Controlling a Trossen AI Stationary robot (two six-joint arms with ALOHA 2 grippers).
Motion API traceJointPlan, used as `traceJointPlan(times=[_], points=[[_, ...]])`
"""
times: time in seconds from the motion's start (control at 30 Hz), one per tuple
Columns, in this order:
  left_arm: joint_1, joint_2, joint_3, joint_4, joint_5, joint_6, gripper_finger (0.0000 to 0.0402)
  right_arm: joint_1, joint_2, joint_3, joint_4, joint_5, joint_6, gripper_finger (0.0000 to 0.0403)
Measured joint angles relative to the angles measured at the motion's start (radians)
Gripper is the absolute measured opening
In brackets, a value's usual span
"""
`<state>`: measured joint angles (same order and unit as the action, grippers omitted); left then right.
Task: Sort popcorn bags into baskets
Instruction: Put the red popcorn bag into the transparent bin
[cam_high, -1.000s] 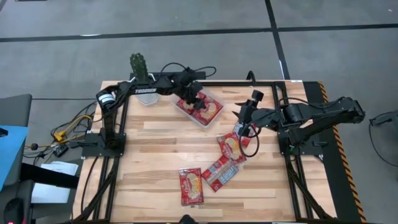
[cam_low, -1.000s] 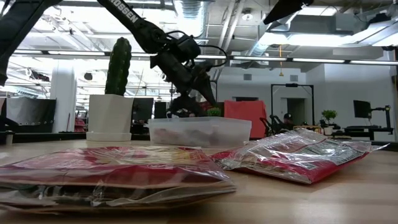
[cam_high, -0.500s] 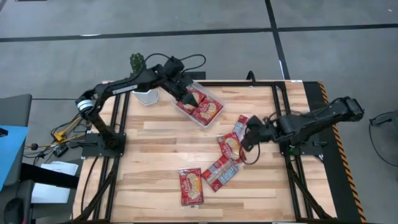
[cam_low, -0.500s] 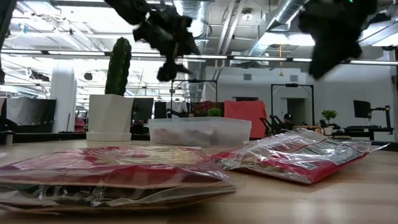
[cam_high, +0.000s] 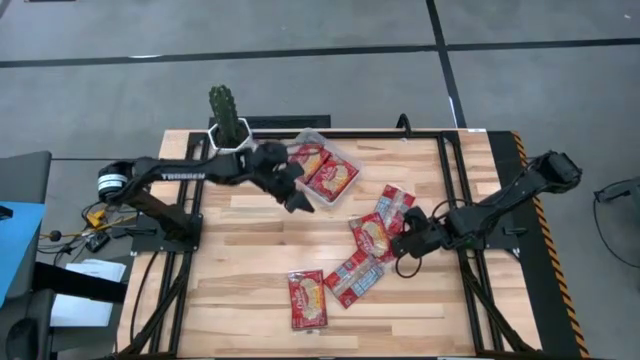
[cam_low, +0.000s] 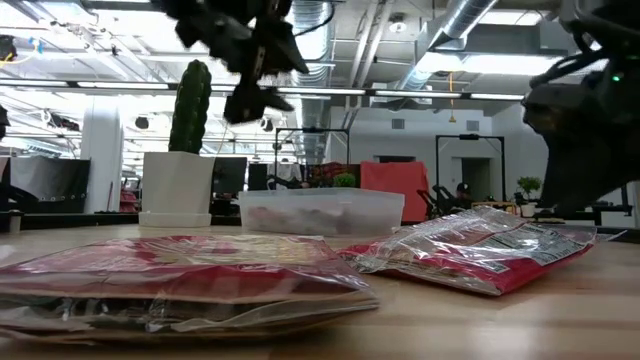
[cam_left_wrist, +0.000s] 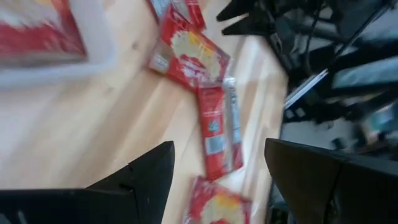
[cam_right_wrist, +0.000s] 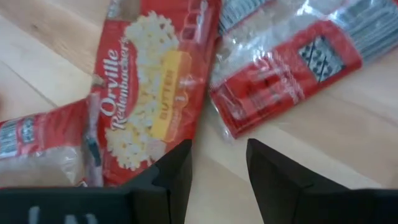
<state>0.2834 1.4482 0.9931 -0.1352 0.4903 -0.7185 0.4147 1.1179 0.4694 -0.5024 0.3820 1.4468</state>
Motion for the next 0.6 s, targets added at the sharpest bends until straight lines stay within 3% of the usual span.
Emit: traceJointPlan(times=[0.13, 0.27, 0.6], points=[[-0.023, 0.013, -0.194, 0.338, -0.025, -0.176, 0.0238, 0.011, 0.004, -0.016, 0.067, -0.005, 0.005, 0.0167], [-0.026, 0.026, -0.329, 0.537, -0.088, -0.289, 0.0238, 0.009, 0.054, -0.016, 0.082, -0.025, 0.005, 0.0154], [-0.047, 0.025, -0.416, 0.528, -0.181, -0.311, 0.0238, -0.076, 0.269, 0.002, 0.321, -0.116, -0.127, 0.0127]])
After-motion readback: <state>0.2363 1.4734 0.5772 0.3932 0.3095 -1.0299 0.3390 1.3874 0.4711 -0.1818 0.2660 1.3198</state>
